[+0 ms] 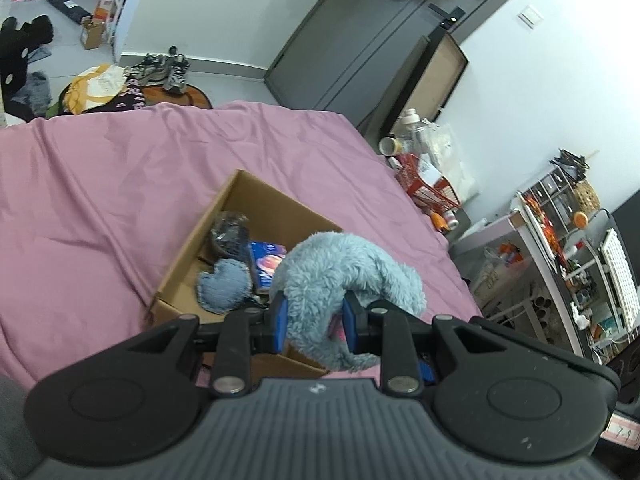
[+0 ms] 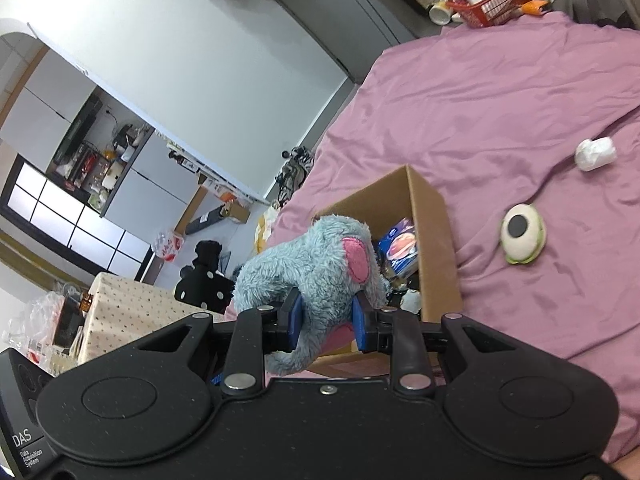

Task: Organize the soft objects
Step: 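Carry grey fluffy plush in both tools over the cardboard box, then open both tools to drop grey plush into box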

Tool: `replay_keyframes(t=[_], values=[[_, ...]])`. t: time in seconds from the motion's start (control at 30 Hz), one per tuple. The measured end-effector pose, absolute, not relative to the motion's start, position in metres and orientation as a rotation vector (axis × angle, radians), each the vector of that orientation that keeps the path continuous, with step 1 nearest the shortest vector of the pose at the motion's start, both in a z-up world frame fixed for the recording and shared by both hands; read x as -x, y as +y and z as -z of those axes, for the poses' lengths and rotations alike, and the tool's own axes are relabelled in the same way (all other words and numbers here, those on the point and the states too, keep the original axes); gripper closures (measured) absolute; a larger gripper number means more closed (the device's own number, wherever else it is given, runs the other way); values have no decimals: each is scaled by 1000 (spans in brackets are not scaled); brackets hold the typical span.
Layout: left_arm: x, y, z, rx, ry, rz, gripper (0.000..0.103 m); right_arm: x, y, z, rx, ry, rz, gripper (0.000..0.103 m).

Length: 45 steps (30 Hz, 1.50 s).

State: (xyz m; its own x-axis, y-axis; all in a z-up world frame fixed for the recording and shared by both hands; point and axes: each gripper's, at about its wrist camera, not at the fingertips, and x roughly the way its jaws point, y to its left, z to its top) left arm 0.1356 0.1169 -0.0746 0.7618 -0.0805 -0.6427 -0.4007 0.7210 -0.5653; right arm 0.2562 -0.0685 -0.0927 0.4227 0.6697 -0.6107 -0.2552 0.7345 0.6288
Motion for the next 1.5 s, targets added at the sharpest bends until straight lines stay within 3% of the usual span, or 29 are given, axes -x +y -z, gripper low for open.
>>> replay_keyframes(t=[0.8,1.03,1.17,1.3,1.37,1.5], values=[[-157,171,137,859,824,-282,76,-279,-14,146,-457,1144,-546,77],[-154,175,133,864,809,-318,70,-284,-16,149,-466,1170,-529,61],[-150,173,125,841,796,-331,63,-281,-24,141,-480,1146,-531,55],[-145,169,114,828,762,-333,46,-277,-34,131,-484,1113,-534,47],[-142,166,108,827,739,-339,37,-274,-39,125,-479,1090,-532,36],[-136,161,97,796,708,-364,27,-270,-52,118,-479,1060,-518,26]])
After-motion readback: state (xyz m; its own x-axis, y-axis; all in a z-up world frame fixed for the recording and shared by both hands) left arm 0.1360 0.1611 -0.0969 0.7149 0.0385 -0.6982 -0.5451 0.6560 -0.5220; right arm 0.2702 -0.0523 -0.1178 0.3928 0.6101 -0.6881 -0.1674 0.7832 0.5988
